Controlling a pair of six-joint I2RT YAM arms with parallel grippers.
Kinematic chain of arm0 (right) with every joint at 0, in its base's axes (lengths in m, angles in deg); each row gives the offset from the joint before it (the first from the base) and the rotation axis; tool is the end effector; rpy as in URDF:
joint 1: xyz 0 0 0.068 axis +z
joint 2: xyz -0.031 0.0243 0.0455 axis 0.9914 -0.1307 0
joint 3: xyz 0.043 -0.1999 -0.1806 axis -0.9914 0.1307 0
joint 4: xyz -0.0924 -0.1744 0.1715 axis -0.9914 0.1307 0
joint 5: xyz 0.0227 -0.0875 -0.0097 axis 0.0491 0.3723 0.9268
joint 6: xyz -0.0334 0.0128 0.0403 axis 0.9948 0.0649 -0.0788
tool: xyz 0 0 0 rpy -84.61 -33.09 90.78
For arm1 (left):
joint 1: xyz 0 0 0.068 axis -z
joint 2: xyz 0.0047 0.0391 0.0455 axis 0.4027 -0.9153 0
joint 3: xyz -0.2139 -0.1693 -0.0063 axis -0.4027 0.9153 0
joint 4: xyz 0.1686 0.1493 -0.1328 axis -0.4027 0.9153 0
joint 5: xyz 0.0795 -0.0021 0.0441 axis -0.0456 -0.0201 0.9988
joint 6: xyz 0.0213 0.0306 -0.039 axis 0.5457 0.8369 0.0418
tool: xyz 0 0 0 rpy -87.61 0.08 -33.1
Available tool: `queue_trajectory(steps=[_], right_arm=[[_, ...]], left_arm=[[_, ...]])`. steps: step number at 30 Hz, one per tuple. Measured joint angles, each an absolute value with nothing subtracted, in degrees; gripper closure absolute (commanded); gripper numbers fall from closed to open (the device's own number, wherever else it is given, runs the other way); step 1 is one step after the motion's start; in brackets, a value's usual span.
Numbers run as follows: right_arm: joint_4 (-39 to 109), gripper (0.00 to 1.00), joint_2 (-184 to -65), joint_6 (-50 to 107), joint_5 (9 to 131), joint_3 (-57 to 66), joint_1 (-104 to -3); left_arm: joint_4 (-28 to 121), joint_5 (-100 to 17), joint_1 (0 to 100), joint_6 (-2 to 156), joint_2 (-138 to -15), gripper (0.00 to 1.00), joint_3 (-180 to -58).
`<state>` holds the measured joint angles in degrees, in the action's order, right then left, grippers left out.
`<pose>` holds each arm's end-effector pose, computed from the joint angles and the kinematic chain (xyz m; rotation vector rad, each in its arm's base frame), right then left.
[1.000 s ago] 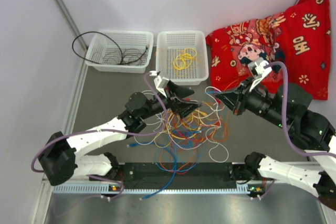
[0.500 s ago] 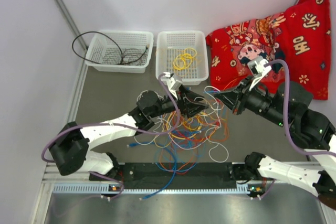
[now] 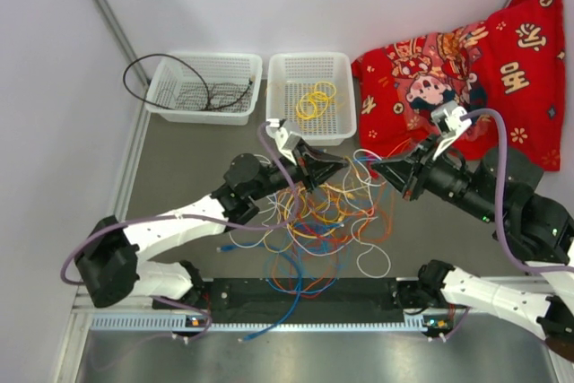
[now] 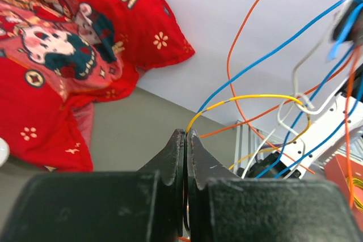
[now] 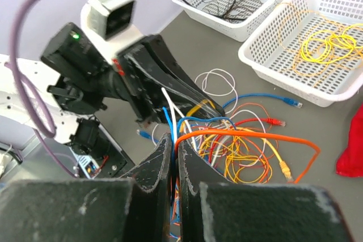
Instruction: Untangle the cables
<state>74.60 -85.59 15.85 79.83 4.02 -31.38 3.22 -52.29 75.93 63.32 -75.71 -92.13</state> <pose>0.0664 0.0805 0.4658 -0.4565 1.7007 0.8858 0.1718 -0.2407 0.3307 0.6347 1.2889 -1.3471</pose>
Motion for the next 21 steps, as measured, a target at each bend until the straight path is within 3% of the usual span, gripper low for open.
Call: queue_trajectory(steps=[2,3,6,9,21], right_arm=[[74.5,0.97,-85.1,15.8,80.0,4.5,-31.4],[74.8,0.74,-84.9,15.8,80.2,4.6,-31.4],[74.7,0.37,-84.2,15.7,80.9,5.2,-31.4],[74.9,0.24,-83.3,15.3,81.6,5.8,-31.4],[72.3,0.28,-81.9,15.0,80.8,9.5,-31.4]], left_arm=[[4.7,-51.3,75.9,64.3,-73.6,1.0,-92.2],[5.9,-50.5,75.9,64.7,-72.3,1.0,-92.3],[10.8,-47.5,75.9,66.5,-67.7,1.0,-92.4],[15.5,-43.9,75.9,68.6,-62.7,1.0,-92.8],[32.9,-33.4,75.9,73.8,-56.7,1.0,-102.1]])
